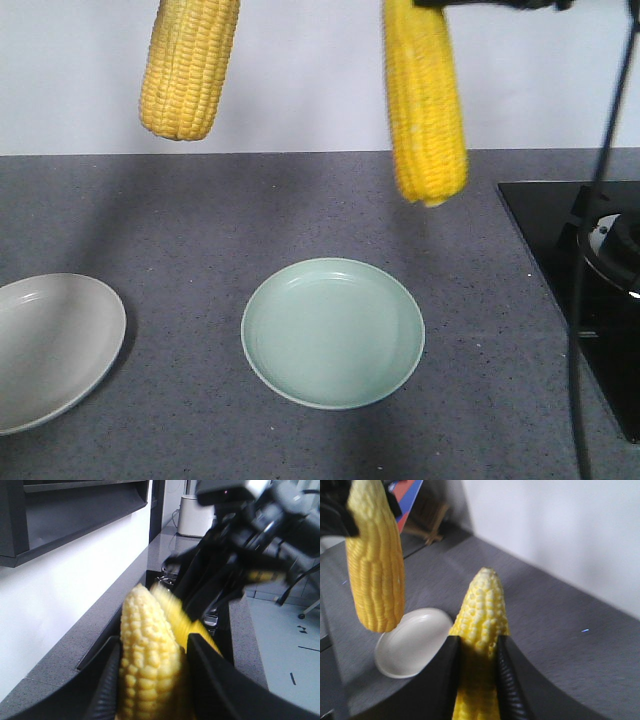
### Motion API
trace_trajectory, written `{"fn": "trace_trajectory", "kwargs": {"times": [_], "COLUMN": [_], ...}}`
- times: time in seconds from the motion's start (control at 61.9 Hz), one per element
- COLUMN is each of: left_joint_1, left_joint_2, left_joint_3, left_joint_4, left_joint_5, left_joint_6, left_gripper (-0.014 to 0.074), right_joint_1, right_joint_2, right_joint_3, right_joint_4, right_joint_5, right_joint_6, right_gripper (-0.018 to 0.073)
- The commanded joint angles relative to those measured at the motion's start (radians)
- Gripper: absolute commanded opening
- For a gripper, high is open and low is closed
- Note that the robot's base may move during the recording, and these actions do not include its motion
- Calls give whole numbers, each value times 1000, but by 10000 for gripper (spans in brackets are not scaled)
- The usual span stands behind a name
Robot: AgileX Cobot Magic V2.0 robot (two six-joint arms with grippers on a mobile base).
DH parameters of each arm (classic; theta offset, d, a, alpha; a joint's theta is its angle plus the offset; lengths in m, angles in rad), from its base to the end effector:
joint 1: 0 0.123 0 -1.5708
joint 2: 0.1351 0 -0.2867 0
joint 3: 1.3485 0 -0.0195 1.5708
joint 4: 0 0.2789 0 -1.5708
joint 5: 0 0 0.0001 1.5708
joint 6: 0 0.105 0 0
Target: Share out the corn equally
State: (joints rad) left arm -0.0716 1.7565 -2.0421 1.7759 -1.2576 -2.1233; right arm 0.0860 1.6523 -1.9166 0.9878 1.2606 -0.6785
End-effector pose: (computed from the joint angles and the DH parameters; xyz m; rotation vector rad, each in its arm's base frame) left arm 0.3727 -0.1248 0.5077 0.9466 1.4747 -1.0609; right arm 0.3572 0.1146 0.4766 -0.8043 1.9346 0.9304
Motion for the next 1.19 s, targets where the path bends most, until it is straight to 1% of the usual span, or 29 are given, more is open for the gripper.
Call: {"fn": "trace_trajectory", "kwargs": {"times": [0.0, 0.097, 0.161, 0.291, 0.388, 0.468, 0.581, 0.711, 0.84, 0.937, 0.953, 1.082, 1.179], "left_joint_1": [12, 35, 51, 80, 102, 118, 142, 170, 196, 211, 212, 236, 251], "left_joint_2": [-51, -51, -51, -51, -50, -50, -49, -49, -49, -48, -48, -49, -51], "left_joint_3": [-23, -22, -22, -22, -22, -22, -22, -22, -22, -18, -12, 51, 133], "left_joint_4": [6, 6, 6, 6, 6, 6, 6, 6, 6, 6, 6, 6, 6], "left_joint_5": [-105, -105, -105, -105, -105, -105, -105, -105, -105, -105, -105, -105, -105], "left_joint_6": [-24, -24, -24, -24, -24, -24, -24, -24, -24, -24, -24, -24, -24], "left_gripper": [-6, -6, -6, -6, -6, -6, -6, -6, -6, -6, -6, -6, -6], "right_joint_1": [77, 156, 209, 271, 289, 288, 288, 288, 288, 288, 288, 288, 288], "right_joint_2": [35, 109, 161, 272, 336, 370, 396, 401, 401, 401, 401, 401, 399], "right_joint_3": [-25, -25, -25, -25, -25, -25, -25, -25, -25, -25, -25, -25, -26], "right_joint_4": [13, -60, -135, -256, -270, -277, -303, -333, -361, -385, -385, -396, -400], "right_joint_5": [-3, 3, 4, 0, -8, -24, -43, -23, 20, 30, 30, 22, 16], "right_joint_6": [-5, -2, 3, 6, 9, 11, 43, 46, 46, 55, 60, 101, 117], "right_gripper": [-6, -6, -6, -6, -6, -6, 4, 52, 165, 307, 340, 517, 580]}}
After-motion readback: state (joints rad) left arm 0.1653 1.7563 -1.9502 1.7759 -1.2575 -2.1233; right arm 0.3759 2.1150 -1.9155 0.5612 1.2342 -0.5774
